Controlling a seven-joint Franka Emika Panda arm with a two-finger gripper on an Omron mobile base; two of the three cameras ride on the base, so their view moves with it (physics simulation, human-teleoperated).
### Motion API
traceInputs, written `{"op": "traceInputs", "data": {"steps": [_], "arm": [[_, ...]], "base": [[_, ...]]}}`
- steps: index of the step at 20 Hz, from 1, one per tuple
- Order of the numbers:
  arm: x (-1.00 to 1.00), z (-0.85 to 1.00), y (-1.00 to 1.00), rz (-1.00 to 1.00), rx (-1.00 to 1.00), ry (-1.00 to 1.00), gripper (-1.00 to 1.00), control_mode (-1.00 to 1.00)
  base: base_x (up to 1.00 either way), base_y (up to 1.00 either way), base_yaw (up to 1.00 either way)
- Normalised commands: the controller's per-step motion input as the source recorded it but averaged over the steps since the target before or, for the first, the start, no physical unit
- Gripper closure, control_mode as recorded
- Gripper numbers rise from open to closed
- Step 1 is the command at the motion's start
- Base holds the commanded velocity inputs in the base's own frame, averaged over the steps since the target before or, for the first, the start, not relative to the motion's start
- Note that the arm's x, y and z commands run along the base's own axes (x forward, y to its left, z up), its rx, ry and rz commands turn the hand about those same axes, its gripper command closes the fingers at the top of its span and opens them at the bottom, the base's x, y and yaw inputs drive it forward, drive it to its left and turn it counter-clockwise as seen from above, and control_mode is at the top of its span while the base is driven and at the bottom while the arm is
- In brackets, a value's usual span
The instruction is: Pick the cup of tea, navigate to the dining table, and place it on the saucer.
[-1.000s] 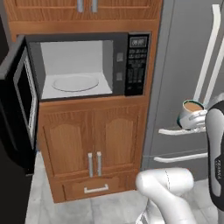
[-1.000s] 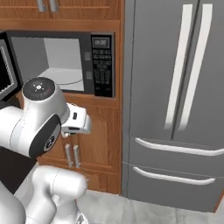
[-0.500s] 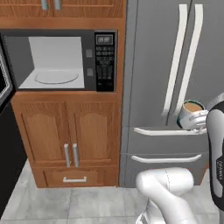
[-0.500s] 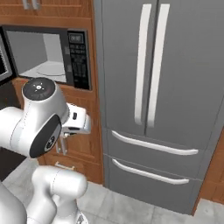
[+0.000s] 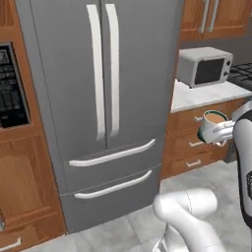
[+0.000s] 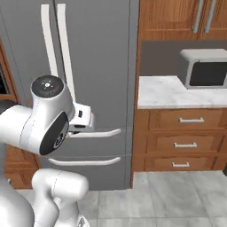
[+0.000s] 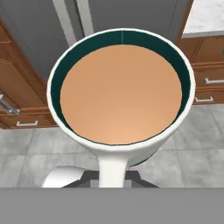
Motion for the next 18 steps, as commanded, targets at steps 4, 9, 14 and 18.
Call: {"op": "traceInputs", "data": {"steps": [4, 9, 14, 18], "arm": [[0.00, 0.00, 0.00, 0.00, 0.00, 0.00, 1.00, 1.00], [0.00, 0.00, 0.00, 0.00, 0.00, 0.00, 1.00, 1.00], [0.00, 0.00, 0.00, 0.00, 0.00, 0.00, 1.00, 1.00], [0.00, 0.00, 0.00, 0.00, 0.00, 0.00, 1.00, 1.00]], "base": [[0.00, -0.14, -0.91], [0.00, 0.00, -0.95], [0.00, 0.09, -0.93], [0.00, 0.39, -0.83]]}}
